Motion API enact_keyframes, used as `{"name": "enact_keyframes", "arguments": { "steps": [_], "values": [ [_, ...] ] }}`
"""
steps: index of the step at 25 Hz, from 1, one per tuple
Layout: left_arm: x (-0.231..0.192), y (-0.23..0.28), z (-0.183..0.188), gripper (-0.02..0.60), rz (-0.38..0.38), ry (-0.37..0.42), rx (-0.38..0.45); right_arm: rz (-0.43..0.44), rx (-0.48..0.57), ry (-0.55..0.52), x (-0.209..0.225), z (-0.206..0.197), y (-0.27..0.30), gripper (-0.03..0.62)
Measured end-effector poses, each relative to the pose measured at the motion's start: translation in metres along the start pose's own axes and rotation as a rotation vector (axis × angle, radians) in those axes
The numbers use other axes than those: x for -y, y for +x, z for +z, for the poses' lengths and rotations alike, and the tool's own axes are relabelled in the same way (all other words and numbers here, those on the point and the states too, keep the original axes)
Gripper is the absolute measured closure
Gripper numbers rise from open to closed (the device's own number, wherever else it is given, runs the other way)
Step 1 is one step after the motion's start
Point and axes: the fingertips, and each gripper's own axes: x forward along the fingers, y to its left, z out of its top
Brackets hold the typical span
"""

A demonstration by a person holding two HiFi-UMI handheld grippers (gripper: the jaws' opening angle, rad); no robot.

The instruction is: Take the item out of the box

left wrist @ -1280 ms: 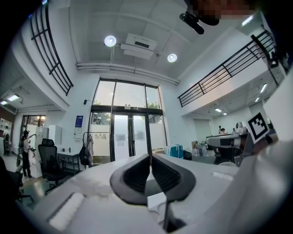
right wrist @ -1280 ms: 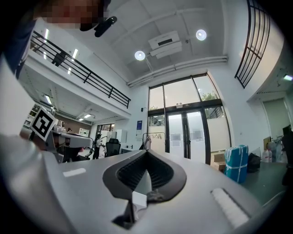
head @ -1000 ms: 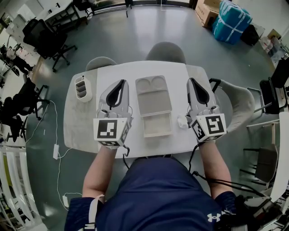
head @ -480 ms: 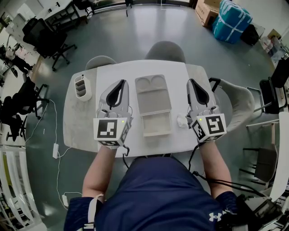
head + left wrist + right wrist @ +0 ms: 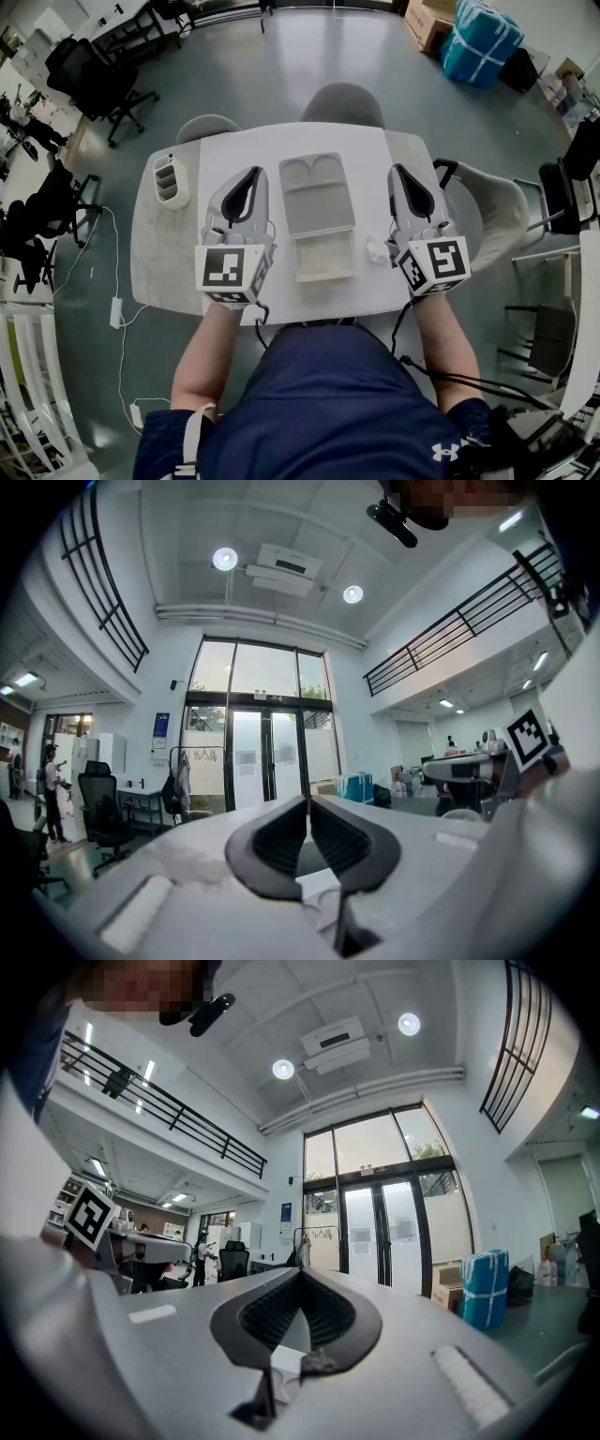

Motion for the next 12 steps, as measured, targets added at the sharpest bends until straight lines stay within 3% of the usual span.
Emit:
{"name": "enact_keyframes", "arguments": {
  "steps": [12],
  "values": [
    [0.0068, 0.0036, -0.0062, 0.566, 0.012, 0.001, -0.025, -0.001, -0.014, 0.019, 0.0085, -0.0077, -0.0045, 0.592]
  ]
}}
